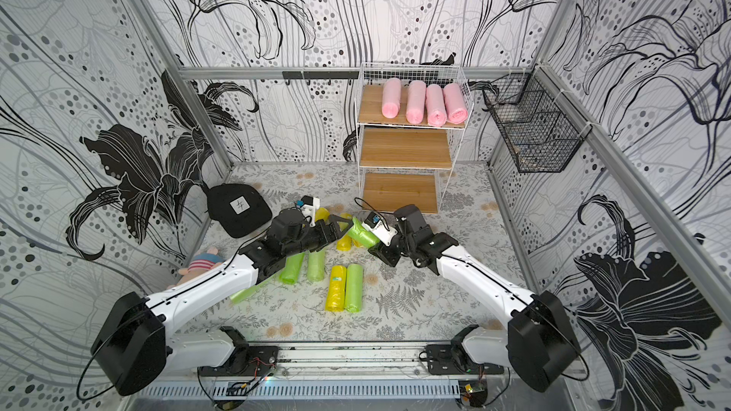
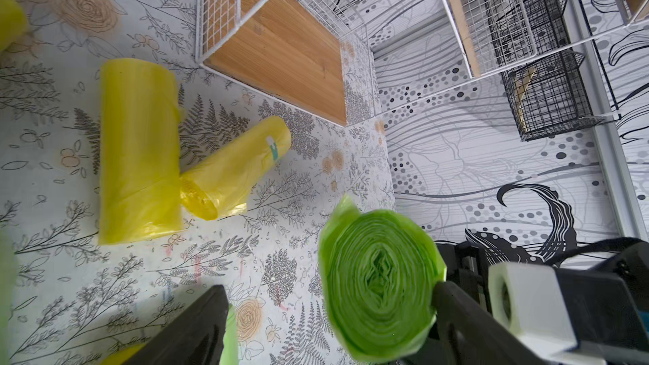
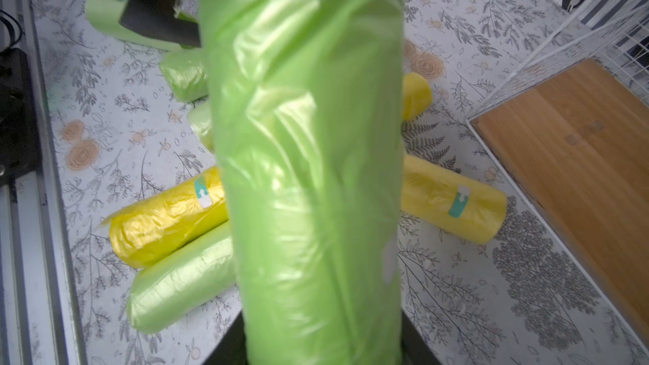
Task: Sort the rolls of trash bags by color and place them on the shelf
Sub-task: Pick up the roll of trash bags from the center of the board.
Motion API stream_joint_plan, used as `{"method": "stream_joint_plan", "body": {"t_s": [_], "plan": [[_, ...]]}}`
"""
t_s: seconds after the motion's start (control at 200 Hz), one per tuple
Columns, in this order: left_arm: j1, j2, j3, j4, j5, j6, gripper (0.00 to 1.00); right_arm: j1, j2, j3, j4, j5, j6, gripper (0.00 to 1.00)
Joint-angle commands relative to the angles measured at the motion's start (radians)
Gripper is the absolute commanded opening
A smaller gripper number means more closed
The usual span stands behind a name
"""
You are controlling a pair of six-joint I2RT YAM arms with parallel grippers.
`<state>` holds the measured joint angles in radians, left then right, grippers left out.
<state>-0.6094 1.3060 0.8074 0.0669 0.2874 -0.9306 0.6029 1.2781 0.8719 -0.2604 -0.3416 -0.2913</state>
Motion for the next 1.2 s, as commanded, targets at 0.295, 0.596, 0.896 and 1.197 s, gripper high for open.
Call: {"method": "stream_joint_plan", "body": {"t_s": [0.295, 0.596, 0.896, 1.197], "plan": [[-0.01, 0.111, 0.042, 0.2, 0.067, -0.077, 0.57, 0.037, 0.018, 0.03, 0.099, -0.03, 0.093, 0.42], [0.004, 0.095, 0.009, 0.292, 0.098, -0.176, 0.19, 0.036, 0.062, 0.107, 0.031, 0.097, 0.177, 0.56], [0.075, -0.054, -0.078, 0.433, 0.095, -0.338, 0.17, -0.065, -0.093, -0.056, 0.319, -0.227, 0.436, 1.0], [0.082, -0.062, -0.092, 0.627, 0.167, -0.539, 0.17, -0.095, -0.115, -0.153, 0.778, -0.343, 0.773, 0.93]]}}
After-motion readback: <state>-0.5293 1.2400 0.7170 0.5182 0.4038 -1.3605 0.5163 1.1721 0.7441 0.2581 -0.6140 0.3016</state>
